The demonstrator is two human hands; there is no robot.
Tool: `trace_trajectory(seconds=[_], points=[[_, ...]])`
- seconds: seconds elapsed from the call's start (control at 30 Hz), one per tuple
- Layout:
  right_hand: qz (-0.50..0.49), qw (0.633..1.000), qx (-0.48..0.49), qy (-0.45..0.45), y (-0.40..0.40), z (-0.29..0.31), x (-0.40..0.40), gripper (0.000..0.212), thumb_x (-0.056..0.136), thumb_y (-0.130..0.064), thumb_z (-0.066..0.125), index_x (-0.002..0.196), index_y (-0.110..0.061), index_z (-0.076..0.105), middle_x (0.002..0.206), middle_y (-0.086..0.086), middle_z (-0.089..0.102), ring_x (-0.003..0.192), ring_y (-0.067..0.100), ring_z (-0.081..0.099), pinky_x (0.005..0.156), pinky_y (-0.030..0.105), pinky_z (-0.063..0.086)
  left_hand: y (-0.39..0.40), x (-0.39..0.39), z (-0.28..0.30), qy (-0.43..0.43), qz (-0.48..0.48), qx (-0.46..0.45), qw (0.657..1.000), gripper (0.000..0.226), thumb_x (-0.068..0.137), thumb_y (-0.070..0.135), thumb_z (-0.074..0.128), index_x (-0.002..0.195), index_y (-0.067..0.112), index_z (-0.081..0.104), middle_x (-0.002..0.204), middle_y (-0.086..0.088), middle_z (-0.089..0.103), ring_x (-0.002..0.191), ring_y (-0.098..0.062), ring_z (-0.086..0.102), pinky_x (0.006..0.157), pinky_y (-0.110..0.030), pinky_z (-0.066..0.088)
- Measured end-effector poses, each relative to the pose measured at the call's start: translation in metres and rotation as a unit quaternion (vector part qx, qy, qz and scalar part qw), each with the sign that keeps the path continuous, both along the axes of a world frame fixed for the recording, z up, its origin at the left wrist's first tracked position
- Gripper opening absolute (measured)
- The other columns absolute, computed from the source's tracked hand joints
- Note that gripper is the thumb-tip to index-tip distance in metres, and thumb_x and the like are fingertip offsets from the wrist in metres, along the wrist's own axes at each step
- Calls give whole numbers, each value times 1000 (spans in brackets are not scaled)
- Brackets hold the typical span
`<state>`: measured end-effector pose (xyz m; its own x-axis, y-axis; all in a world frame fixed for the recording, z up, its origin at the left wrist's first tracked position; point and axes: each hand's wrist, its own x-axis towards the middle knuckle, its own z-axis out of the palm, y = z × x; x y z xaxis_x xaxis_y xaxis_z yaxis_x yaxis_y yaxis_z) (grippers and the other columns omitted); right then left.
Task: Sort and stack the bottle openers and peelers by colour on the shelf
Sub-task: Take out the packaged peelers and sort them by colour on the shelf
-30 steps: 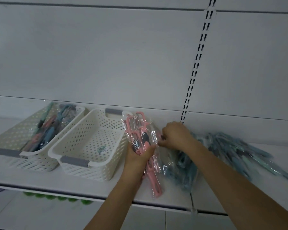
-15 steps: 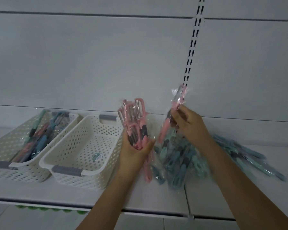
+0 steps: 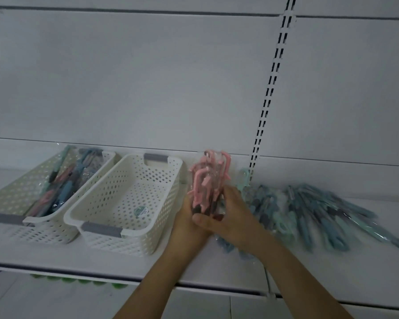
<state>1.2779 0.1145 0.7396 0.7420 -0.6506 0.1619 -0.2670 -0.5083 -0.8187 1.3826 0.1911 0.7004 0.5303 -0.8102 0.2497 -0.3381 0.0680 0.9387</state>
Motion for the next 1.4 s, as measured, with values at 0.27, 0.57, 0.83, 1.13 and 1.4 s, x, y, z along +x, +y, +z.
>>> trace_trajectory(seconds=[0.27, 0.57, 0.83, 1.13, 1.4], points=[[-195, 905, 275, -259, -3, 0, 32, 22, 77, -14, 80, 96, -18, 71, 82, 2, 76, 76, 18, 74, 74, 34, 61, 6, 7, 20, -31, -163, 39, 985, 82, 80, -5, 75, 140, 21, 26, 128, 10, 57, 113, -2, 63, 90, -21, 53], [-236, 861, 305, -331, -20, 7, 10, 9, 81, -8, 75, 88, -13, 72, 74, 5, 73, 65, 22, 68, 67, 38, 58, 10, 1, 20, 26, -144, 15, 989, 40, 99, 27, 53, 137, 36, 43, 119, 34, 58, 116, 10, 54, 90, -13, 48], [-318, 840, 209, -386, -59, 54, -91, 28, 74, -18, 79, 88, 3, 67, 73, 19, 64, 67, 30, 55, 68, 46, 45, -30, -37, 24, -172, -110, -34, 978, 39, 98, 48, 49, 135, 36, 46, 133, 17, 52, 122, 1, 49, 105, -19, 37], [-460, 856, 62, -229, -109, 64, -290, 18, 78, -11, 76, 94, -10, 69, 75, 3, 70, 64, 16, 65, 60, 32, 56, -96, -175, 16, -327, -196, -49, 923, 45, 89, 39, 55, 132, 26, 55, 124, 11, 53, 115, -14, 54, 95, -15, 33], [-526, 836, -118, 99, -216, 29, -432, 40, 72, -28, 74, 103, -11, 54, 92, 1, 64, 84, 24, 62, 70, 32, 49, -184, -329, 0, -374, -221, -28, 900, 38, 89, 29, 62, 128, 26, 60, 123, 11, 57, 112, -9, 54, 96, -17, 37]])
